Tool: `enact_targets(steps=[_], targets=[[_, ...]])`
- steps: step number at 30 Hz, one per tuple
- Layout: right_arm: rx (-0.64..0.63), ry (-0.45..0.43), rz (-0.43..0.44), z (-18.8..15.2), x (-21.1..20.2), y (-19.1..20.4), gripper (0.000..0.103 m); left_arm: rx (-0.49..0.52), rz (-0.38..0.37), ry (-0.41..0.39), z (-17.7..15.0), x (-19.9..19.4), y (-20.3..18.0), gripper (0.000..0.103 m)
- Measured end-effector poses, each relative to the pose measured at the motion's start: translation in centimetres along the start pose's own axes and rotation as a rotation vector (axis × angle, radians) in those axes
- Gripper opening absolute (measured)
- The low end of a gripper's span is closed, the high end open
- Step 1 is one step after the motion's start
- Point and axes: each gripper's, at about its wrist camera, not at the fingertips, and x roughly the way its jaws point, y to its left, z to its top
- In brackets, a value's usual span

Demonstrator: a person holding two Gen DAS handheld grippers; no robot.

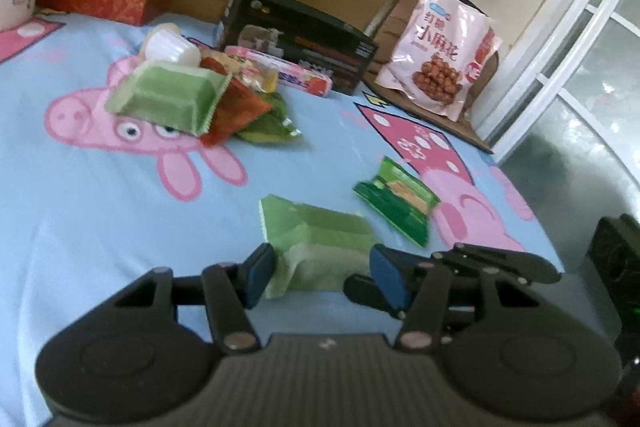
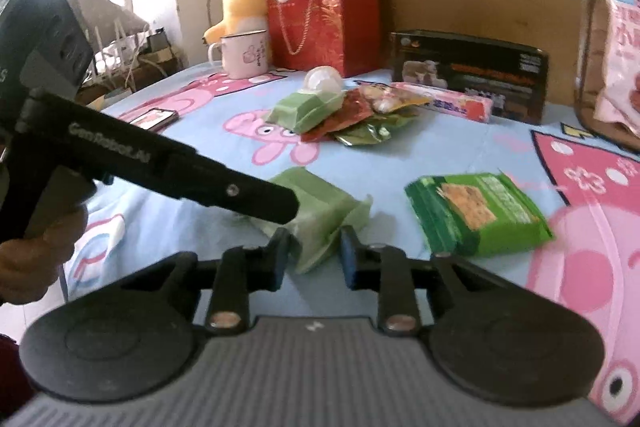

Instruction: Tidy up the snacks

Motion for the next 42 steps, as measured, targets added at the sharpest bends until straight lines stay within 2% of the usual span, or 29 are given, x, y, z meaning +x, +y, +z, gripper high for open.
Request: enact_targets(steps=[2,6,14,24,30,42], targets=[[0.022,-0.006,-0.008,-0.4,-0.6,-0.3,0.03,0.02,0.003,0.002,-0.3,0.2,-0.7,0.053],[0.041,-0.013,-0.019,-0.9,-1.3,-0.4,0.03,0.078,0.063,-0.003,-0.9,0.5,-2.5,0.053],[0.027,-0.028,-0.028,-1.2,-1.4,-0.3,0.032,0.058,0.126,-0.008,-1.5,-0.3,-2.9,0.052],[0.016,-0.031,-0.031,-1.3,-1.4,-0.2,0.033,0.081,0.249,-0.012,-1.9,-1.2,-3.0,0.052],[0.008,-0.03,-0.033,-1.3,-1.3,0.0,0.035,0.124,0.295,-0.023,-2.5,-1.4,-3.4,0.053],[0.01,-0.028,-0.017,-1.2,-1.2,0.0,0.04,0.151,0.325,-0.016,-2.6,-1.0,-4.0,0.057]])
